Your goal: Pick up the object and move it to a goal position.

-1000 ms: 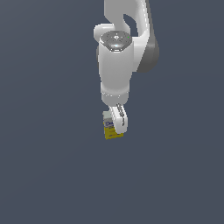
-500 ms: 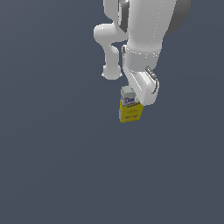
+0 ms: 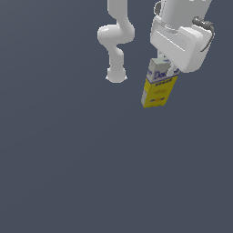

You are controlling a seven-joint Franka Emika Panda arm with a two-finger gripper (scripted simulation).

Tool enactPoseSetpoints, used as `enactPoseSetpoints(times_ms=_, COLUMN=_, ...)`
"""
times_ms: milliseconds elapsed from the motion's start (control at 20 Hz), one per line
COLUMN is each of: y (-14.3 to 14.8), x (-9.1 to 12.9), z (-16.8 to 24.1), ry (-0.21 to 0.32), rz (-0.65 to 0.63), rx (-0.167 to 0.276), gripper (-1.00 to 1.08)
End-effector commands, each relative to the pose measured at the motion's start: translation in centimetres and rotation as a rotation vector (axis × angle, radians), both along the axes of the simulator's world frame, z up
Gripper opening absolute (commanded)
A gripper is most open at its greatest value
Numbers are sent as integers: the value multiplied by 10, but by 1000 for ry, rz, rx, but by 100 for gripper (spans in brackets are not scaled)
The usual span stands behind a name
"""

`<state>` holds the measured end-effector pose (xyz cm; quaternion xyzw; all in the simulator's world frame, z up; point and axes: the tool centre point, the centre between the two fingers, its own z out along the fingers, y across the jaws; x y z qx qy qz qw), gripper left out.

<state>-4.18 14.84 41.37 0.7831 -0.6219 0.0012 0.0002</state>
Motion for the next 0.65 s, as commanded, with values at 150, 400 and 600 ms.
enactPoseSetpoints(times_ms=150, y=25, x=-11, z=33, ry=2, rz=-1, rx=1, gripper=-100)
enactPoseSetpoints(times_ms=400, y=37, x=-15, z=48, ry=2, rz=-1, rx=1, gripper=-100)
enactPoseSetpoints(times_ms=600, y=40, x=-16, z=52, ry=2, rz=-1, rx=1, gripper=-100)
